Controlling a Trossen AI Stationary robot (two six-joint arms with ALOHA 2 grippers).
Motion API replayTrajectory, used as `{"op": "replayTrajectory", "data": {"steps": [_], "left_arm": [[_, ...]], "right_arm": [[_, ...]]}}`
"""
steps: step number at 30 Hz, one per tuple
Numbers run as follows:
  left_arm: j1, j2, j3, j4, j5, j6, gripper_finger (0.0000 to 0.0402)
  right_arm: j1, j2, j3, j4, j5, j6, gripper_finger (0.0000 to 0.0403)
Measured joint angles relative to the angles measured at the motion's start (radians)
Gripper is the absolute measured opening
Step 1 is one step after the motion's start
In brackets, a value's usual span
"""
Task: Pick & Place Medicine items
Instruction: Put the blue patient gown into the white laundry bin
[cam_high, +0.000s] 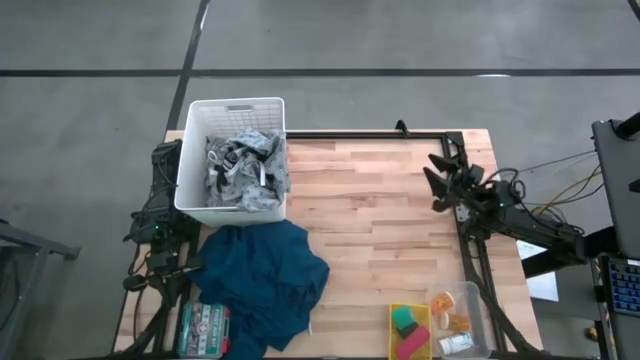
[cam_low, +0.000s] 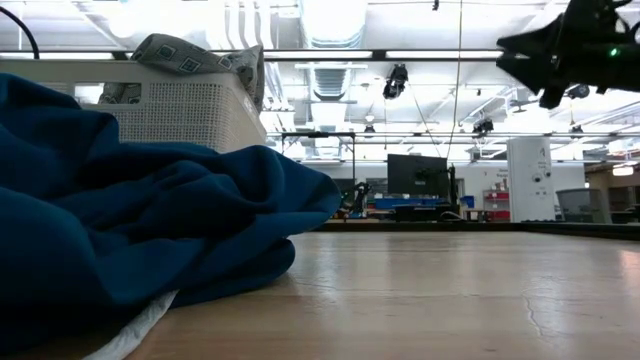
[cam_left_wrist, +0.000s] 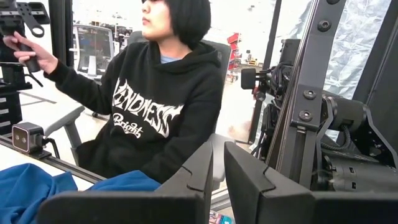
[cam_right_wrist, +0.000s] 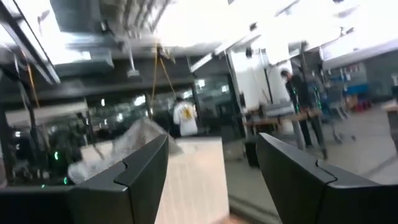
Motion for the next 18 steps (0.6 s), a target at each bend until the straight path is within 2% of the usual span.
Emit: {"op": "replayTrajectory", "data": {"steps": [5, 18], "left_arm": [[0.0, 0.0, 0.0, 0.0, 0.0, 0.0, 0.0047], [0.0, 0.0, 0.0, 0.0, 0.0, 0.0, 0.0047]], "right_arm": [[0.0, -0.005, 0.0, 0.037, -0.008, -0.009, 0.0238], [0.0, 0.005, 0.0, -0.09, -0.01, -0.049, 0.0238]]}}
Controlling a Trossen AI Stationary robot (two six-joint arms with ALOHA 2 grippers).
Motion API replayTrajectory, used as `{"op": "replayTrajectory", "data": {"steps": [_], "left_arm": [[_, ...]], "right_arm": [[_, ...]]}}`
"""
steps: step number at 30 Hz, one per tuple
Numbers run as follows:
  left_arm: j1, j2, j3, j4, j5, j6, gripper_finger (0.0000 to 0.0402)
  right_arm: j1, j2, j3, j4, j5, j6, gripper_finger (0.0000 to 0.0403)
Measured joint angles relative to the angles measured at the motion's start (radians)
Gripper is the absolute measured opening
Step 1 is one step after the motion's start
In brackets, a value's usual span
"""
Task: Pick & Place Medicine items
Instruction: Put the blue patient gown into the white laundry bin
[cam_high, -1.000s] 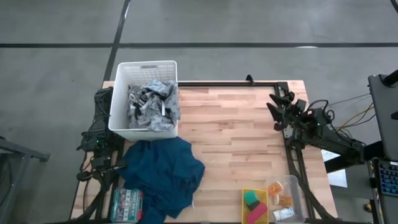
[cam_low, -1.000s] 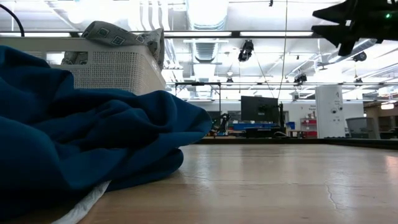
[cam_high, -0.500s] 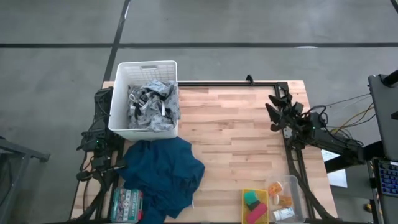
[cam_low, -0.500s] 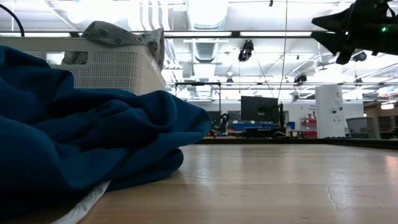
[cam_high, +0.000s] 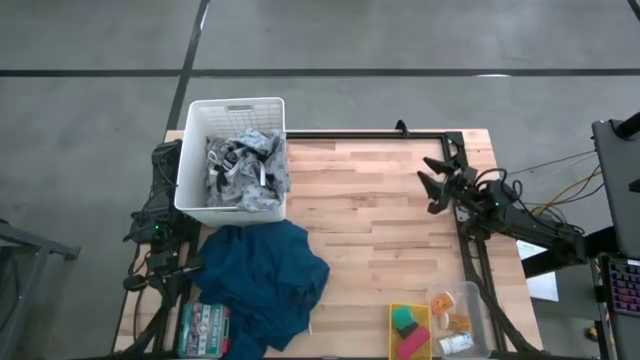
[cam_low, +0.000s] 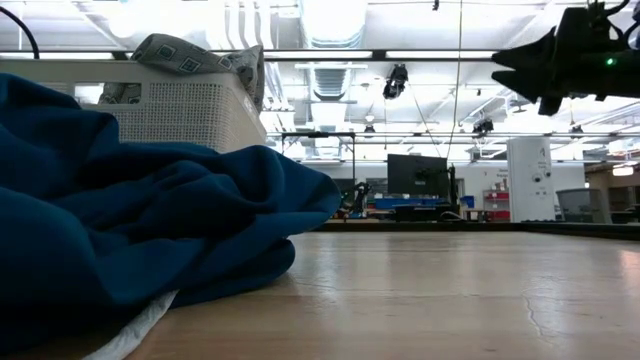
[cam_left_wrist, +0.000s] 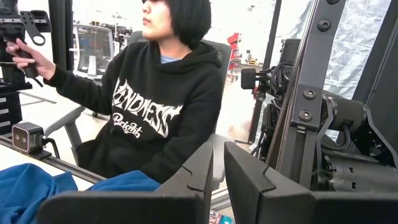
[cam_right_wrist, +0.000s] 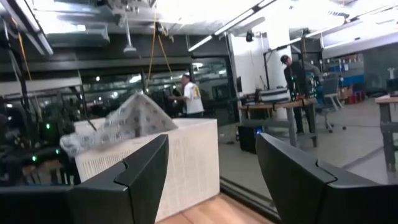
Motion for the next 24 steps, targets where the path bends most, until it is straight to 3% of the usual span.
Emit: {"op": "replayTrajectory", "data": {"steps": [8, 13, 24], "left_arm": [[0.0, 0.0, 0.0, 0.0, 0.0, 0.0, 0.0047], [0.0, 0.0, 0.0, 0.0, 0.0, 0.0, 0.0047], [0.0, 0.0, 0.0, 0.0, 0.0, 0.0, 0.0047]], "right_arm": [[0.0, 0.0, 0.0, -0.199, -0.002, 0.016, 0.0238], [0.0, -0.002, 0.0, -0.208, 0.004, 0.039, 0.0238], [0.0, 0.027, 0.0, -0.302, -0.018, -0.102, 0.0238]]}}
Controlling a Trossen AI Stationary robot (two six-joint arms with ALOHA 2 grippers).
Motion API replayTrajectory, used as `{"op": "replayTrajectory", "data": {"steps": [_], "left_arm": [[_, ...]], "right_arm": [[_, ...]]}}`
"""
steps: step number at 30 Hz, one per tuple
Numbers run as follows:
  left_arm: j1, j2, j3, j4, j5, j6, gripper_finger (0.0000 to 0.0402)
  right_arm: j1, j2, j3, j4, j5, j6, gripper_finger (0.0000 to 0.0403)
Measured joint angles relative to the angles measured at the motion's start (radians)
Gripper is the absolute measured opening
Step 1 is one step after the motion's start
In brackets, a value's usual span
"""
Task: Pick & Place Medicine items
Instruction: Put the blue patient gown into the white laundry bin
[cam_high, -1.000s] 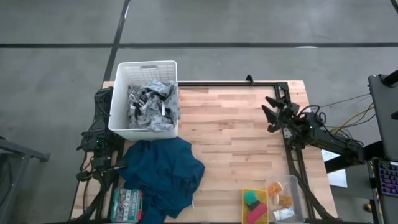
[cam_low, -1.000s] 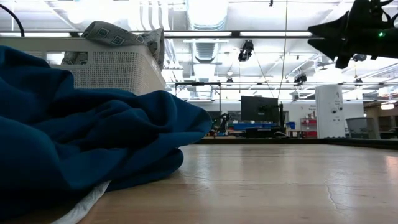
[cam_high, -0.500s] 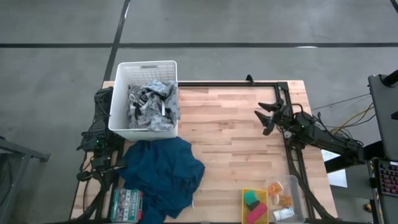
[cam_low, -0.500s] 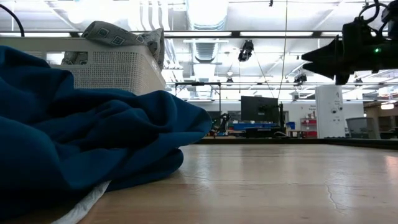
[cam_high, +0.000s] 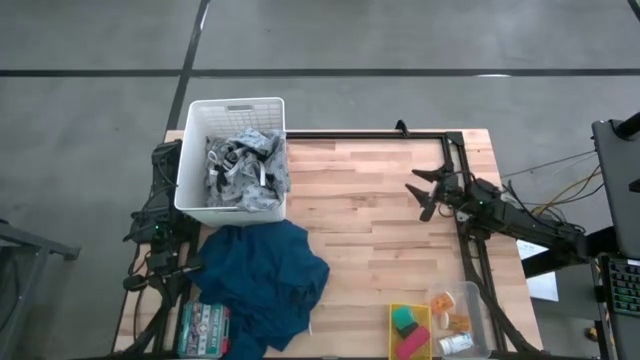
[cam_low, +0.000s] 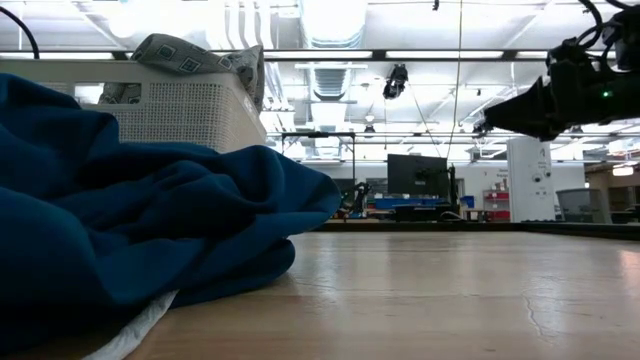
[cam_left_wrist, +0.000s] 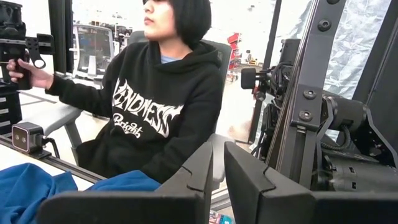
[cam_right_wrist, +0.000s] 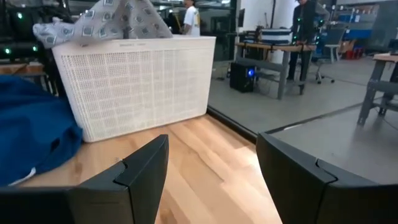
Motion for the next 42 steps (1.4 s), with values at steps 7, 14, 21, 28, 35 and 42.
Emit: {"op": "replayTrajectory", "data": {"steps": [7, 14, 21, 28, 35, 42], "left_arm": [[0.0, 0.0, 0.0, 0.0, 0.0, 0.0, 0.0047], [0.0, 0.0, 0.0, 0.0, 0.0, 0.0, 0.0047], [0.0, 0.0, 0.0, 0.0, 0.0, 0.0, 0.0047], [0.0, 0.0, 0.0, 0.0, 0.0, 0.0, 0.0047], [0.0, 0.0, 0.0, 0.0, 0.0, 0.0, 0.0047], [0.0, 0.0, 0.0, 0.0, 0.0, 0.0, 0.0047]], "right_arm": [[0.0, 0.019, 0.0, 0.0, -0.002, 0.0, 0.0238], [0.0, 0.018, 0.0, 0.0, -0.002, 0.0, 0.0238], [0.0, 0.018, 0.0, 0.0, -0.002, 0.0, 0.0238], [0.0, 0.018, 0.0, 0.001, -0.002, -0.001, 0.0238], [0.0, 0.018, 0.0, 0.001, -0.002, -0.001, 0.0238], [0.0, 0.018, 0.0, 0.001, -0.002, -0.001, 0.0238]]}}
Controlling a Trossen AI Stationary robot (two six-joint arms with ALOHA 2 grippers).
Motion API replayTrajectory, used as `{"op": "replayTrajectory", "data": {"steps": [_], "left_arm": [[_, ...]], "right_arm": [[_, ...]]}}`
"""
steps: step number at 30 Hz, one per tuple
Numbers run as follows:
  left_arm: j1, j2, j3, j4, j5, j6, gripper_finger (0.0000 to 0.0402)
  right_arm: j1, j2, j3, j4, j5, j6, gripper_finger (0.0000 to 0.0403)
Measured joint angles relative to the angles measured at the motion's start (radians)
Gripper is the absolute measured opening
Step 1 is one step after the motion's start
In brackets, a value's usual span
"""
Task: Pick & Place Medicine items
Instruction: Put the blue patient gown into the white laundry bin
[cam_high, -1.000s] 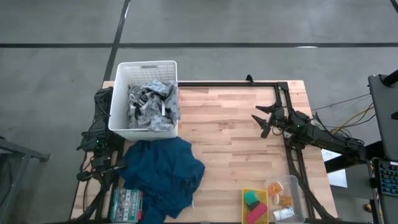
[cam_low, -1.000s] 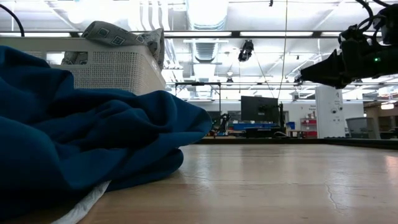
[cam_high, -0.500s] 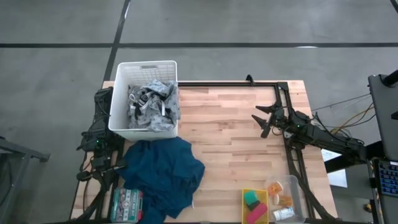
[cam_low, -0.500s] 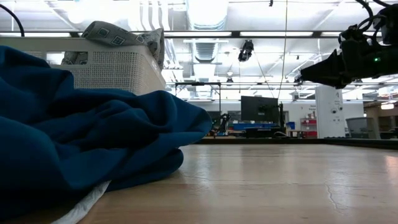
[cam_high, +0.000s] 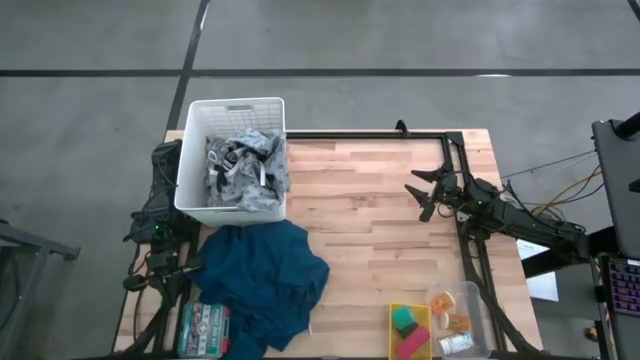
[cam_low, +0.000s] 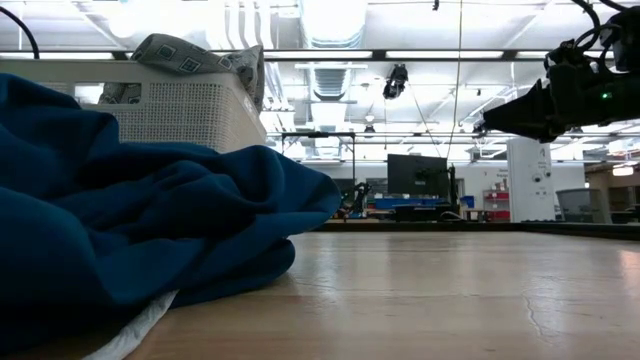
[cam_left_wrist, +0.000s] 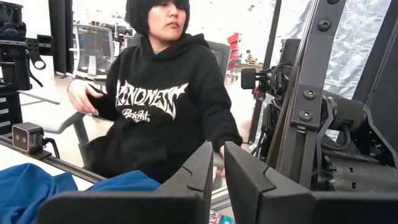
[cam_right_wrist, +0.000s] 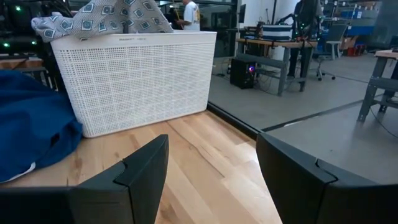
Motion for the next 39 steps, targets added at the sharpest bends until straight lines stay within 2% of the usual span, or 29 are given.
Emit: {"op": "replayTrajectory", "data": {"steps": [20, 24, 29, 33, 39], "left_arm": [[0.0, 0.0, 0.0, 0.0, 0.0, 0.001, 0.0047], [0.0, -0.001, 0.0, 0.001, 0.0, 0.111, 0.0047], [0.0, 0.028, 0.009, -0.026, 0.033, 0.161, 0.0047], [0.0, 0.08, 0.048, -0.046, 0.024, 0.103, 0.0047], [0.0, 0.172, 0.238, -0.082, 0.022, 0.046, 0.0047]], "right_arm": [[0.0, 0.0, 0.0, 0.0, 0.0, 0.0, 0.0238], [0.0, 0.0, 0.0, 0.0, 0.0, 0.0, 0.0238], [0.0, 0.0, 0.0, 0.0, 0.0, 0.0, 0.0238], [0.0, 0.0, 0.0, 0.0, 0.0, -0.001, 0.0238], [0.0, 0.0, 0.0, 0.0, 0.0, -0.003, 0.0238]]}}
